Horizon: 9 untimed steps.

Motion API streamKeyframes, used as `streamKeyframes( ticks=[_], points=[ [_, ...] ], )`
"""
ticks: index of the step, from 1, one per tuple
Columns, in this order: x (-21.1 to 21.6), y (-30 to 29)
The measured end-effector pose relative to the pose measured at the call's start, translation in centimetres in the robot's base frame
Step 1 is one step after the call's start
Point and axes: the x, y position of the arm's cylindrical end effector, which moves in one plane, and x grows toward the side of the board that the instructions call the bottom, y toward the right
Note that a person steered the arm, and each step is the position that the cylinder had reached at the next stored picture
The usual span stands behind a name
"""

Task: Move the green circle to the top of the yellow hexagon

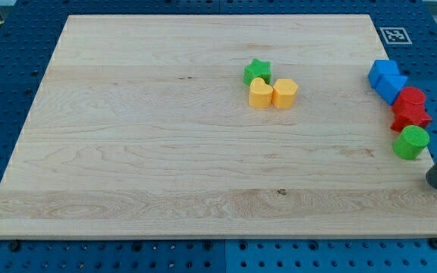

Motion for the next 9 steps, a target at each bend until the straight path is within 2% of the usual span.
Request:
streamKeyframes(
  ticks=[1,2,3,5,9],
  points=[
    [-1.9,3.6],
    [-3.9,3.6],
    [-5.0,0.5],
    [-5.1,0.1],
    [-5.2,-5.5]
  ],
)
